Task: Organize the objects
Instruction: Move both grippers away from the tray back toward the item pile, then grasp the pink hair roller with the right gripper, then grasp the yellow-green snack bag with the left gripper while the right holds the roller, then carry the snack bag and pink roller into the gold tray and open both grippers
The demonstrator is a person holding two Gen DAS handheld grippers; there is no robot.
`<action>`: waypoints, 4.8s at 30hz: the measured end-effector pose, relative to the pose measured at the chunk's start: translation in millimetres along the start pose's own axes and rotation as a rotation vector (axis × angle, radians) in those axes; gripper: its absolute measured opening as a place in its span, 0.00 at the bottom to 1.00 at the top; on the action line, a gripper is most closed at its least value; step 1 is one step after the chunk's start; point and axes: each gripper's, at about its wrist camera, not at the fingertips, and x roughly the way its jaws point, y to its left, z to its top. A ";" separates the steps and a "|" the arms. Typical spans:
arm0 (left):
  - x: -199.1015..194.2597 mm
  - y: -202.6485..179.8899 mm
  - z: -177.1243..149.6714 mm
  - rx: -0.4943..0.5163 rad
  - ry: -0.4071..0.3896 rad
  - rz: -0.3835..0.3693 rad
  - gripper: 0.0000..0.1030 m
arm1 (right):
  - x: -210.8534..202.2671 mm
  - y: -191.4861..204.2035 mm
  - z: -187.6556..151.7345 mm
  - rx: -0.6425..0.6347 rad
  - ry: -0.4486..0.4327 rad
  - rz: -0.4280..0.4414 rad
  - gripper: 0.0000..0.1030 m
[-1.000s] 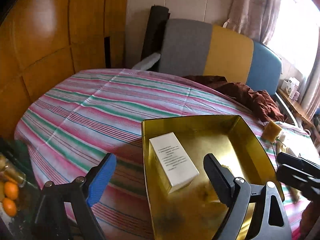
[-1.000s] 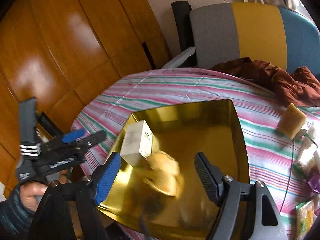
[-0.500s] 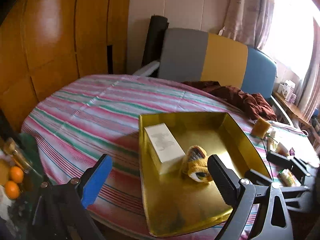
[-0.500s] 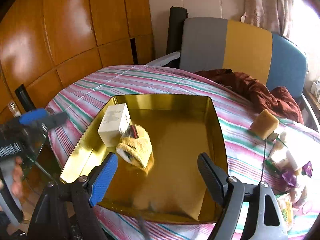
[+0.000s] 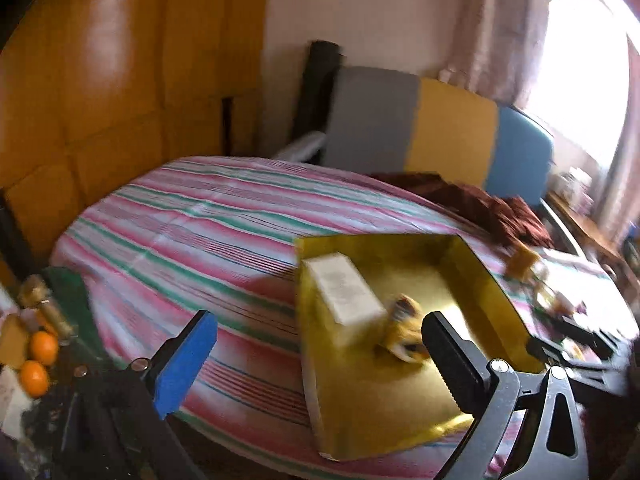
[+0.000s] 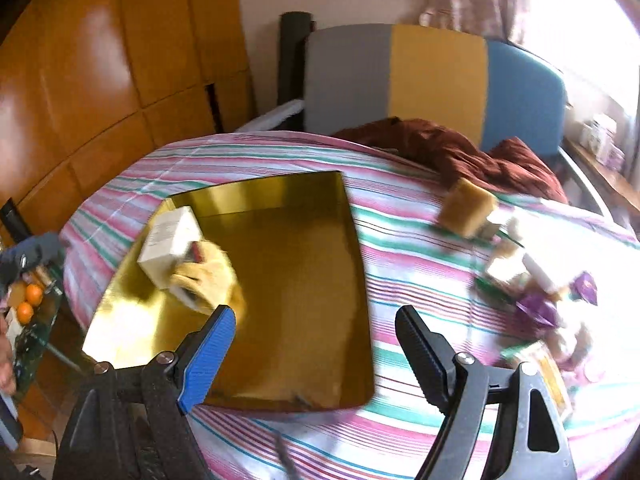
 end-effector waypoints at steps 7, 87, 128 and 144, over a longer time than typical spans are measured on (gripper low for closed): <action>21.3 -57.6 -23.6 0.118 0.095 -0.132 1.00 | -3.6 -46.1 -12.3 0.097 0.030 -0.075 0.81; 61.7 -253.0 -52.1 0.436 0.290 -0.456 1.00 | -34.2 -277.9 -40.1 0.483 0.349 -0.020 0.71; 112.6 -330.7 -98.2 0.494 0.382 -0.487 0.41 | -69.1 -274.2 -43.4 0.519 0.056 0.026 0.71; 49.6 -253.7 -64.4 0.407 0.242 -0.534 0.37 | -55.4 -203.9 -4.3 0.386 0.081 0.069 0.71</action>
